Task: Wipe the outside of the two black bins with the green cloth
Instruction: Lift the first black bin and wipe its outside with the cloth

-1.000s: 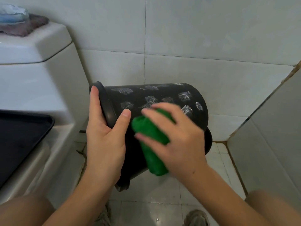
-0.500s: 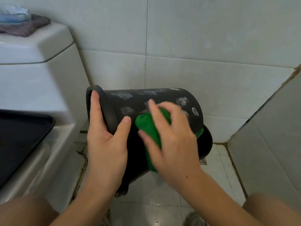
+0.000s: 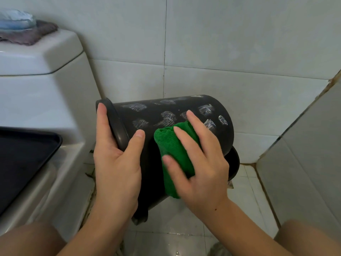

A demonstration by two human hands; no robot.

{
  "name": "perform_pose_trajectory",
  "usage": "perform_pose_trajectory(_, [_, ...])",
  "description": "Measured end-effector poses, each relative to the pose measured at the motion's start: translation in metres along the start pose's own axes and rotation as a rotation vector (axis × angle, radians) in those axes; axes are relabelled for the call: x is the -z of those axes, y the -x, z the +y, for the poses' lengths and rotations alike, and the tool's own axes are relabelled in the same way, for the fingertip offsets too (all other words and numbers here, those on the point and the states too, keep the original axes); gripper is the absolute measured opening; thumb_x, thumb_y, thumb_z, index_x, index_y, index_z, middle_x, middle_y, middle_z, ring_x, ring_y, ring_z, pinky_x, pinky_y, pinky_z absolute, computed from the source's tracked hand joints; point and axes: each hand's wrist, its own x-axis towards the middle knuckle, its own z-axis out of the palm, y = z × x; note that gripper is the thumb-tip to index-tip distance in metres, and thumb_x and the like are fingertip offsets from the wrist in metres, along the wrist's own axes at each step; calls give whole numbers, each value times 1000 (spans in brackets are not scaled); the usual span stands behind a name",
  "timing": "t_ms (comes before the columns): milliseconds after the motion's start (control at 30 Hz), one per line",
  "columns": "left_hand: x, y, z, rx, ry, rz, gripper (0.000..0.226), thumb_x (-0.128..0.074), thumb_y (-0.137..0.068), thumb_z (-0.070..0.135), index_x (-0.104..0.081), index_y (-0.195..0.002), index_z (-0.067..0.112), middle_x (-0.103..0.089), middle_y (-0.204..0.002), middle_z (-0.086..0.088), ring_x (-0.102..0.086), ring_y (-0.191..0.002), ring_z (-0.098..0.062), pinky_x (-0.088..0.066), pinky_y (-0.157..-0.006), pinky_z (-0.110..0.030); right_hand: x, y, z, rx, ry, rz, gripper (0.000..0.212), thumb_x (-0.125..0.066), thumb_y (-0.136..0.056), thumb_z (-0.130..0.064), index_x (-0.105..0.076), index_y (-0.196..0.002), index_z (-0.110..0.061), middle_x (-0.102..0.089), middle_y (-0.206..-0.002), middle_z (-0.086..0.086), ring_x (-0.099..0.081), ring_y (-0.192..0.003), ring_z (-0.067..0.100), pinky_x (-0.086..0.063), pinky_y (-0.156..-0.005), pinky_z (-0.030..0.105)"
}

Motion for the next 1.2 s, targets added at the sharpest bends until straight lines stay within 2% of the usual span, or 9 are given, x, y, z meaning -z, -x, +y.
perform_pose_trajectory(100, [2,-1,1,13,4,14,83,-59,-78,18,-25,-152,34,-62,-130,16,-61,-117,-5,-46,-105,-38,1,8,-5,43,90,-168,67,-66,-85,-47,-46,-140,-15,-38,-148,23,-43,-134,37,-45,-103,44])
perform_pose_trajectory(233, [4,1,-1,9,-28,5,82,-59,-79,18,-25,-152,34,-64,-125,21,-62,-114,-1,-47,-102,-33,2,5,-1,112,129,-198,57,-64,-88,-40,-42,-140,-29,-44,-142,23,-51,-124,34,-50,-95,36])
perform_pose_trajectory(433, [4,-1,2,16,-36,-27,82,-61,-82,14,-24,-152,34,-60,-130,21,-59,-118,-2,-45,-104,-36,5,-6,0,65,72,-132,51,-63,-83,-28,-50,-132,-29,-57,-129,17,-60,-108,27,-53,-84,33])
perform_pose_trajectory(533, [5,-2,0,22,-39,-32,78,-60,-90,4,-23,-152,33,-60,-125,26,-59,-117,1,-44,-106,-36,5,1,-7,188,79,-167,48,-64,-82,-26,-54,-129,-29,-60,-123,18,-62,-103,30,-54,-79,36])
perform_pose_trajectory(833, [6,-2,-4,-42,-130,-67,82,-57,-81,22,-20,-153,33,-48,-143,20,-51,-125,5,-40,-110,-31,6,-4,1,148,92,-220,49,-60,-82,-27,-51,-131,-31,-61,-119,12,-63,-97,27,-56,-72,35])
perform_pose_trajectory(967, [8,-3,-2,-97,-181,-82,80,-57,-84,21,-19,-153,32,-43,-149,15,-46,-131,1,-37,-112,-36,10,-19,15,-33,75,-176,54,-59,-83,-28,-45,-135,-33,-57,-121,9,-58,-98,18,-55,-72,34])
perform_pose_trajectory(1033, [9,-5,-1,-116,-189,-69,80,-58,-83,20,-20,-153,33,-43,-149,15,-47,-131,0,-38,-112,-38,14,-12,8,57,53,-233,54,-60,-83,-27,-47,-135,-32,-57,-122,10,-60,-98,21,-55,-72,35])
perform_pose_trajectory(1100, [12,-7,1,-112,-165,-52,81,-61,-84,14,-21,-153,33,-47,-143,21,-51,-127,1,-40,-110,-38,22,-8,5,147,34,-258,53,-61,-83,-25,-49,-135,-31,-59,-122,10,-61,-99,20,-55,-77,31])
perform_pose_trajectory(1200, [17,-13,6,-78,-170,-25,80,-60,-90,-2,-21,-153,30,-43,-119,45,-49,-117,17,-41,-110,-32,37,-21,27,-19,-11,-81,54,-60,-83,-23,-51,-136,-30,-54,-121,3,-50,-107,-5,-42,-91,10])
